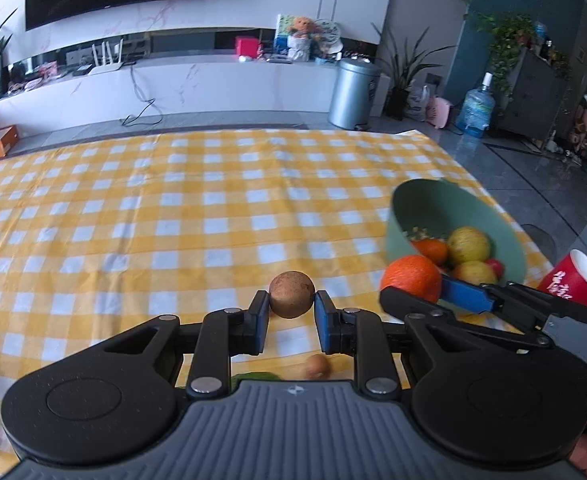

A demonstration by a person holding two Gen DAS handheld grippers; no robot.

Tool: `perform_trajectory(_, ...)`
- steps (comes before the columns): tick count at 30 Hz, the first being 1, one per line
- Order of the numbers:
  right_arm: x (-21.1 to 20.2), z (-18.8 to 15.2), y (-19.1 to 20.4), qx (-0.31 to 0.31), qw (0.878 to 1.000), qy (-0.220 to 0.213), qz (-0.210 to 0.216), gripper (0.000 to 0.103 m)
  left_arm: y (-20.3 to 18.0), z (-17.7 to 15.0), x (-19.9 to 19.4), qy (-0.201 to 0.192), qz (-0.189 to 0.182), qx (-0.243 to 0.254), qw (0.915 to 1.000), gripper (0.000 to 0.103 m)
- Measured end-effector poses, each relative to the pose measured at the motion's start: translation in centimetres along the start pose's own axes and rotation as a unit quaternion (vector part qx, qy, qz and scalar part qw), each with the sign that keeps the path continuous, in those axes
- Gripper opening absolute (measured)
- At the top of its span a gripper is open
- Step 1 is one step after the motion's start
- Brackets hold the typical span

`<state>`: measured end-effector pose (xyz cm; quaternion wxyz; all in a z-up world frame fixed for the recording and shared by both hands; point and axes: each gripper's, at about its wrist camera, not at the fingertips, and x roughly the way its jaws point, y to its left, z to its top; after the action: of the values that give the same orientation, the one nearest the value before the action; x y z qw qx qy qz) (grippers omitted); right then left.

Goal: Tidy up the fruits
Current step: 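Carry the kiwi and tangerine into the colander and open both tools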

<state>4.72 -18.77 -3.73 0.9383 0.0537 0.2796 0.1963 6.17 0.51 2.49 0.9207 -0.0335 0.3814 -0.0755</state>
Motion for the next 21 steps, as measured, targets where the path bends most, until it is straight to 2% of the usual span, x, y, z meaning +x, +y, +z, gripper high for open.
perform_trajectory(7, -3.6, 1.5, -2.8, 0.007, 0.999, -0.032, -0.044, 0.044, -3.3, 0.8, -0.1, -0.009, -0.025, 0.024, 0.9993, 0.026)
perform_trajectory(13, -5.6, 2.9, -5.1, -0.010, 0.995, -0.050, -0.088, 0.044, -5.7, 2.2, 0.9, -0.010, -0.050, 0.036, 0.9980, 0.027)
perform_trajectory(21, -4.8, 4.4, -9.0, -0.007, 0.988, -0.026, -0.149, 0.044, -8.9, 4.0, 3.4, -0.005, -0.074, 0.055, 0.9957, 0.027)
